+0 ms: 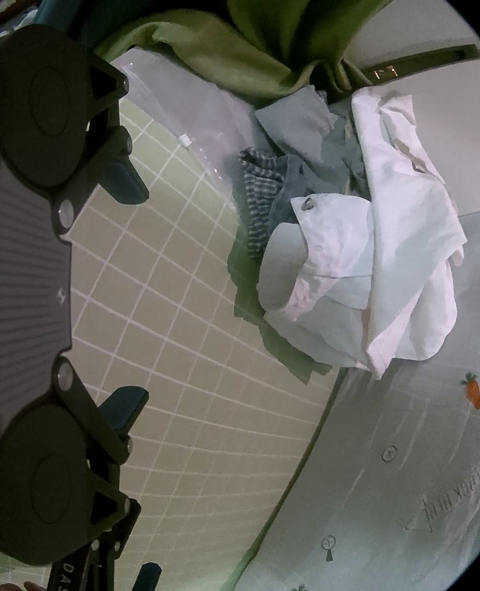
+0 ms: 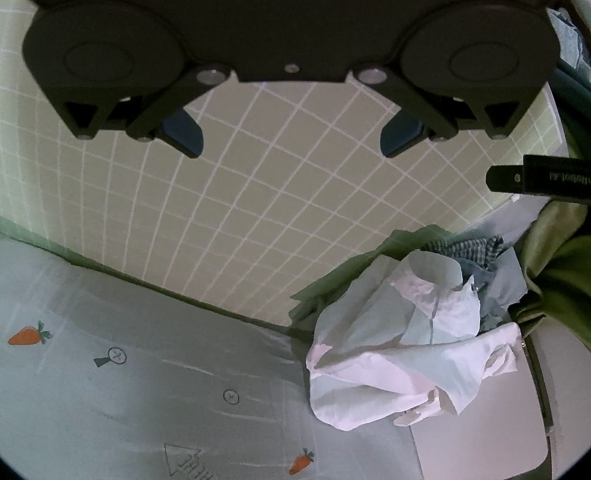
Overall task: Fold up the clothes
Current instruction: 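Grasp the white shirt on the pile with both grippers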
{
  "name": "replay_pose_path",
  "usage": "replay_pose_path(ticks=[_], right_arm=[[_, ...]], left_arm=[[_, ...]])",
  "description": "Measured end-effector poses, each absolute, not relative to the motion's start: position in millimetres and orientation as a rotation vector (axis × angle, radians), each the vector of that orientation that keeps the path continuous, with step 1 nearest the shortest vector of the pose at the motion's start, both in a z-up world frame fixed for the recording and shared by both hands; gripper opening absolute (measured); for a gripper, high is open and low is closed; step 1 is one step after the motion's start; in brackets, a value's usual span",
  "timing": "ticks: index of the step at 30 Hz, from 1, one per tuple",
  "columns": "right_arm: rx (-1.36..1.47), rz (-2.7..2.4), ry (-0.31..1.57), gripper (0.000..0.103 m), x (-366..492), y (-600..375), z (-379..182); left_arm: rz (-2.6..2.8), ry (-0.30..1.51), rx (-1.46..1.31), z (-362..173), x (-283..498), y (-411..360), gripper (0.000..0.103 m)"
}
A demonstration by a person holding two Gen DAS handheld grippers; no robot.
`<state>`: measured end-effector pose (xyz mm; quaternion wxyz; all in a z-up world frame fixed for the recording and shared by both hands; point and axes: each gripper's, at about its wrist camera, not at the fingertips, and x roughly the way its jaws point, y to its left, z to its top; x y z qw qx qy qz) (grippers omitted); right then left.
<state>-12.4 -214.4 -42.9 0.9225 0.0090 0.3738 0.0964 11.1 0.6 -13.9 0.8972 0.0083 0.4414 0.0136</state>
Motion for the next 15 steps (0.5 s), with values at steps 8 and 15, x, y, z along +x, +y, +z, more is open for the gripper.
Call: replay_pose_path(ticks=[8,15], right_arm=[[0.003,0.195,0.784,0.103,18.8,-212.2,-49.2],[-0.017,0.2,0.792,0.103,95.2,-205.4,-55.2]], left_arm=[[0.05,0.965,0.028,-21.3,47.0,6.9,0.103],[0.102,0.902,-0.121,6.7,125.9,34.4,0.103]])
